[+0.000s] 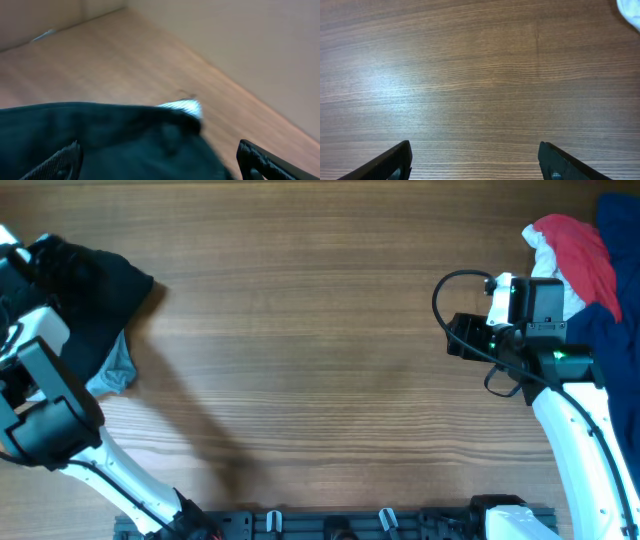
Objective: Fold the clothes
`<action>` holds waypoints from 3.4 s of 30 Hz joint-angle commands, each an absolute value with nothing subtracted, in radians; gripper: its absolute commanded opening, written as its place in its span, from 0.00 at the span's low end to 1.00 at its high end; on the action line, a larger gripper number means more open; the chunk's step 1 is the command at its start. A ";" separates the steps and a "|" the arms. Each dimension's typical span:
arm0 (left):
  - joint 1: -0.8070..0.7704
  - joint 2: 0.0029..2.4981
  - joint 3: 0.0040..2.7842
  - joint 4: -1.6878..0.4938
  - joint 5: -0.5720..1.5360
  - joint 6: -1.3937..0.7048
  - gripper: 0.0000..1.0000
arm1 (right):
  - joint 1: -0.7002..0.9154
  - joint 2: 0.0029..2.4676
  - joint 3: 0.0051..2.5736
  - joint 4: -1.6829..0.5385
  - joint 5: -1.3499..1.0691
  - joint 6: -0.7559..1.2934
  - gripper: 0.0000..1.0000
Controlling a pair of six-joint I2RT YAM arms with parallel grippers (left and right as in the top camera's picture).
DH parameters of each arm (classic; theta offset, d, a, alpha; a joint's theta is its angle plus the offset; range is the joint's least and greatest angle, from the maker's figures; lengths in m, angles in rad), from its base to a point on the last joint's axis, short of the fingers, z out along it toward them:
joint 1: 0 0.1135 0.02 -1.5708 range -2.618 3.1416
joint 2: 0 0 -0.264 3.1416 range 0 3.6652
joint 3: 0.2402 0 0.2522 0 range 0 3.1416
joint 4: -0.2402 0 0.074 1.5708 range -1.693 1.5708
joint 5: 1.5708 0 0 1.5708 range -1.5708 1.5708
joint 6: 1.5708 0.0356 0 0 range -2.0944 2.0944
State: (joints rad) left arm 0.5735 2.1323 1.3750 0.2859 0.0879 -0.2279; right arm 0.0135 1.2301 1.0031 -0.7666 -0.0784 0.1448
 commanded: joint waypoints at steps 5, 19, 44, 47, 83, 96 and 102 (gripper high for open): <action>0.685 2.251 1.393 0.211 0.032 -0.326 1.00 | 0.014 1.218 1.011 -0.770 -0.136 0.161 0.81; 0.826 2.004 1.394 0.056 0.221 -0.405 1.00 | 0.014 1.218 1.011 -0.786 -0.131 0.156 0.84; -0.151 1.428 1.393 -1.193 0.021 -0.167 1.00 | 0.014 1.168 1.089 -0.794 -0.165 0.087 0.99; -0.151 1.226 1.384 -1.200 0.005 -0.157 1.00 | 0.014 0.960 1.088 -0.797 -0.070 0.135 1.00; -0.163 0.641 1.182 -1.187 0.009 -0.112 1.00 | 0.014 0.445 0.889 -0.859 -0.005 0.139 1.00; -0.163 0.641 1.182 -1.187 0.009 -0.112 1.00 | 0.063 0.003 0.182 0.000 -0.178 -0.051 1.00; -0.163 0.641 1.182 -1.187 0.009 -0.112 1.00 | 0.062 0.003 0.006 0.020 -0.219 -0.073 1.00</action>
State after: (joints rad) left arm -0.1574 0.6437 1.1835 -1.1892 0.0189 -0.1314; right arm 0.0582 0.0147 0.0326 0.0551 -0.1764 -0.0517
